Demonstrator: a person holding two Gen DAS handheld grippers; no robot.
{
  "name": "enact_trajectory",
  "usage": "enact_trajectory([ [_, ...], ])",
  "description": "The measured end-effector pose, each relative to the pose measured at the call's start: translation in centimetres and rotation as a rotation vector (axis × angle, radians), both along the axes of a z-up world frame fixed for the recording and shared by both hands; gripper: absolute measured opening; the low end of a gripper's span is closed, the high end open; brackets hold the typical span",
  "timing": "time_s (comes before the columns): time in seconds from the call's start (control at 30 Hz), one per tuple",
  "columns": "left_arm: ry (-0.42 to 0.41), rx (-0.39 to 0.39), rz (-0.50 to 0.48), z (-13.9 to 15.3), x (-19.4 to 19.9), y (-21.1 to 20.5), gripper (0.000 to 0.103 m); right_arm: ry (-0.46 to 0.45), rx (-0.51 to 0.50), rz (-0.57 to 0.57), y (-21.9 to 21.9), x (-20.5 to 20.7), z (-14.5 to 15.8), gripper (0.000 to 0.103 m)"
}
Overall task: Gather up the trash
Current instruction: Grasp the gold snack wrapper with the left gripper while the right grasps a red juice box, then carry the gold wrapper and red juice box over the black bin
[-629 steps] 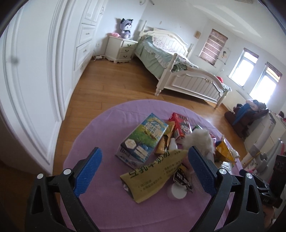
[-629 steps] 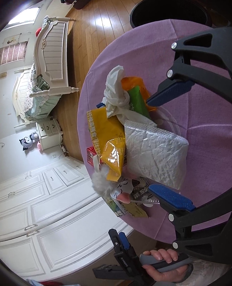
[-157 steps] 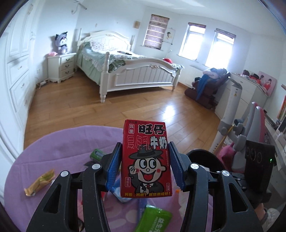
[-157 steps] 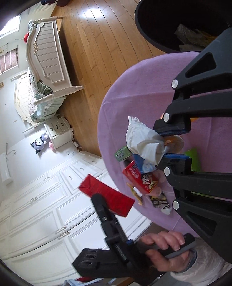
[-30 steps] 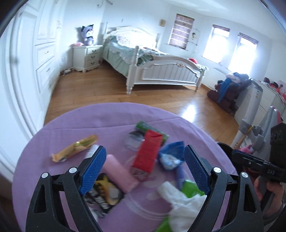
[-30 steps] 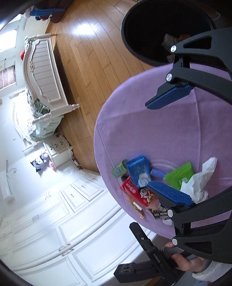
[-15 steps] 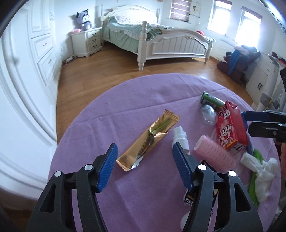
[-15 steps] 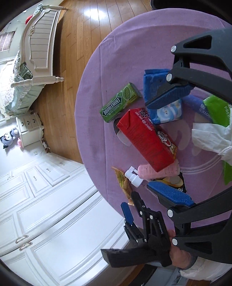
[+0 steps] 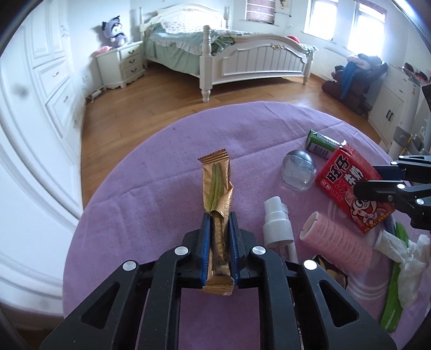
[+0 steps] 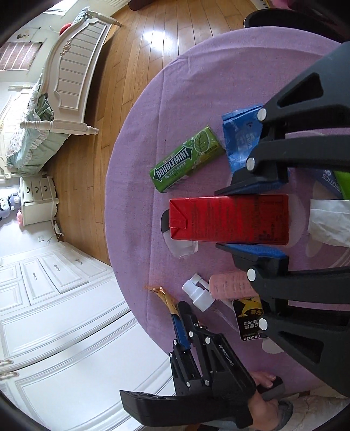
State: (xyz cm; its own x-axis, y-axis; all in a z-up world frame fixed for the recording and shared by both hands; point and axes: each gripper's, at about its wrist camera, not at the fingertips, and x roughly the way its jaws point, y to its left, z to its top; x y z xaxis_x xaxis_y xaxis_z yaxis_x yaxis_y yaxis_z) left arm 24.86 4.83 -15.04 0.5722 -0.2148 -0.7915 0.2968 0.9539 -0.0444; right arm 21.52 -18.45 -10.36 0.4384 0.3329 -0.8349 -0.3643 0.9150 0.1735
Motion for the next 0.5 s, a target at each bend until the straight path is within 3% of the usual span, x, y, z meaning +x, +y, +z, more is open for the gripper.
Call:
enact_trajectory([
  [0.1,-0.008,-0.054,0.021,0.6,-0.9,0.6,0.008,-0.03,0.043,0.022,-0.4,-1.0,0.6,0.031],
  [0.3,-0.071,-0.141,0.044,3.3,-4.1,0.2,0.008,-0.126,0.241,0.082,-2.0,-3.3,3.4,0.031],
  [0.5,-0.144,-0.201,0.008,7.2,-6.9,-2.9,0.008,-0.238,0.359,0.027,-7.1,-5.3,6.3,0.031],
])
